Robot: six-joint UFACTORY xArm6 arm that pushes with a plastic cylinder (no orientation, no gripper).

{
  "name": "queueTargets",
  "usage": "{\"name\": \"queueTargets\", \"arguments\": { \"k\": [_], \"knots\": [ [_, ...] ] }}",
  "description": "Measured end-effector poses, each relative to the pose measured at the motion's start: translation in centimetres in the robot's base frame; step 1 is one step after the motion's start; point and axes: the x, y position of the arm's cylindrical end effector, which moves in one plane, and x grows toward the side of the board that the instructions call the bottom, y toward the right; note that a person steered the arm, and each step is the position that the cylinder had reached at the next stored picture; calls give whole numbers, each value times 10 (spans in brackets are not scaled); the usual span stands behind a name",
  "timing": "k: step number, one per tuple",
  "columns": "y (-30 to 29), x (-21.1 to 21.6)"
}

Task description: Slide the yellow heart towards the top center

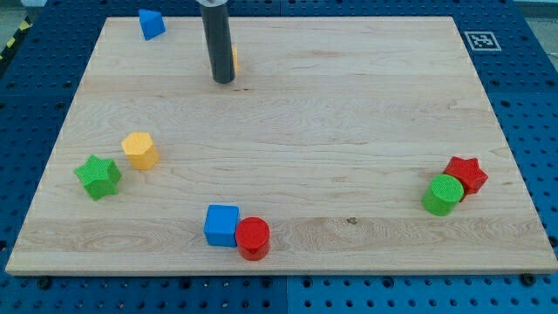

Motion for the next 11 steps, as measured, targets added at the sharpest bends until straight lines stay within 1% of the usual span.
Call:
{"name": "queueTargets", "arguments": {
  "k": [1, 2, 3, 4, 5, 6, 7, 8, 9, 10, 11],
  "knots": [
    [-19, -16],
    [-40, -20],
    [-55, -34],
    [-52, -41],
    [-15, -39],
    [38, -36],
    [60, -33],
    [62, -8],
    [76, -4],
    [86, -20],
    [108, -31]
  ]
}}
